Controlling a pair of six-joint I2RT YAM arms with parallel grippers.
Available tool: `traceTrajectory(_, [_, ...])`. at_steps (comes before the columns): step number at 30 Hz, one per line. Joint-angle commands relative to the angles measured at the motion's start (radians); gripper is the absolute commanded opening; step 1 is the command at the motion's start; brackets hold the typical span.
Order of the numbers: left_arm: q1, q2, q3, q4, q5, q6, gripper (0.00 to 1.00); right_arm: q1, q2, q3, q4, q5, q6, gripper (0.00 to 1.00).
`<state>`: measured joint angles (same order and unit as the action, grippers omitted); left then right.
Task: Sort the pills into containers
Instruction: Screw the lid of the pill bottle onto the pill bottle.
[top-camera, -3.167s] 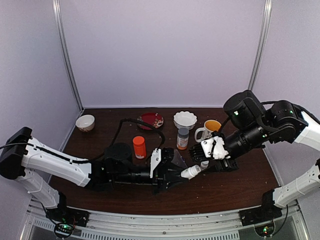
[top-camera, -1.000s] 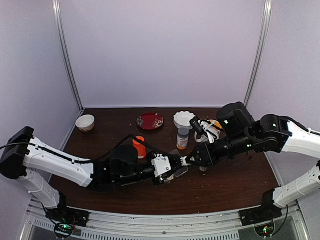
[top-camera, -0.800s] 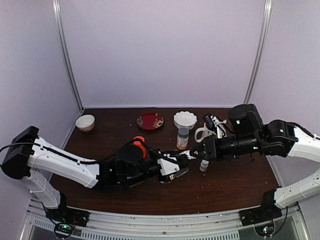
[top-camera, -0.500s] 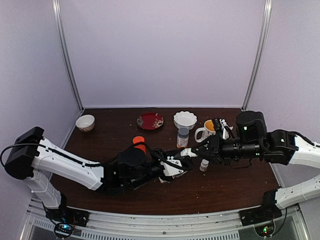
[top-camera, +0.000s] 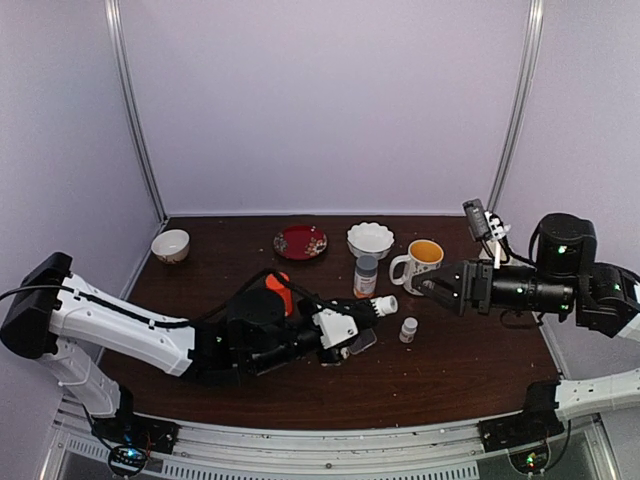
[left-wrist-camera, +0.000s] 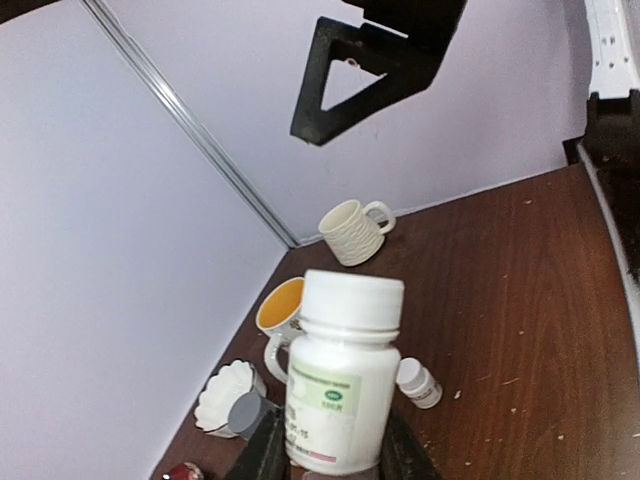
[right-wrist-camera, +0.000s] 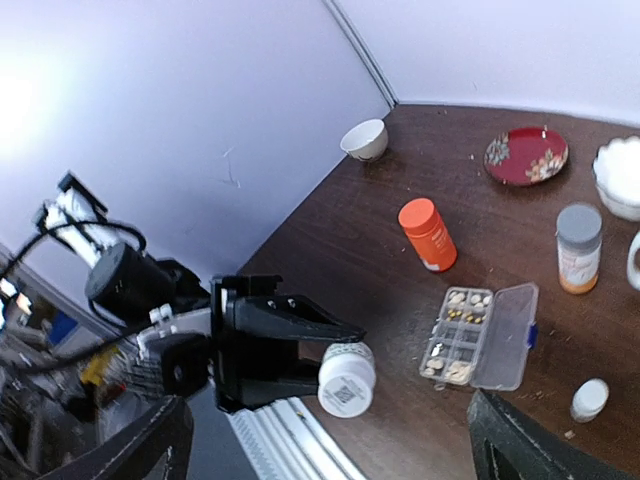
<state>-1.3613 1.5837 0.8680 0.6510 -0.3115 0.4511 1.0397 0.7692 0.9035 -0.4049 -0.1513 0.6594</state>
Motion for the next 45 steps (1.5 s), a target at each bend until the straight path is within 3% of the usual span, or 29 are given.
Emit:
traceTrajectory(1, [0.014,-0.08,-0.016,-0.08,0.182,-0.224,0.04,0.003,-0.032,0.013,-0.073,-0.031,-0.522,1.0])
traceTrajectory(5, [0.015,-0.107,0.039,-0.232,0.266,-0.315,0.05,0.01,-0.034,0.043,-0.112,0.039,-0.726,1.0])
traceTrajectory(8, [0.015,-0.113,0.088,-0.329,0.286,-0.363,0.06,0.01,0.014,0.131,-0.164,0.066,-0.684,1.0])
traceTrajectory(13, [0.015,-0.12,0.097,-0.368,0.288,-0.408,0.03,0.008,0.031,0.127,-0.158,-0.16,-0.848,1.0])
traceTrajectory(20, [0.015,-0.124,0.096,-0.389,0.37,-0.426,0.0,0.023,0.106,0.215,-0.372,-0.21,-1.076,0.91])
traceTrajectory(29, [0.015,-0.129,0.094,-0.392,0.382,-0.425,0.0,0.13,0.262,0.287,-0.423,-0.1,-1.136,0.77])
traceTrajectory(45, [0.015,-0.128,0.089,-0.377,0.385,-0.422,0.0,0.185,0.305,0.277,-0.406,-0.02,-1.147,0.52])
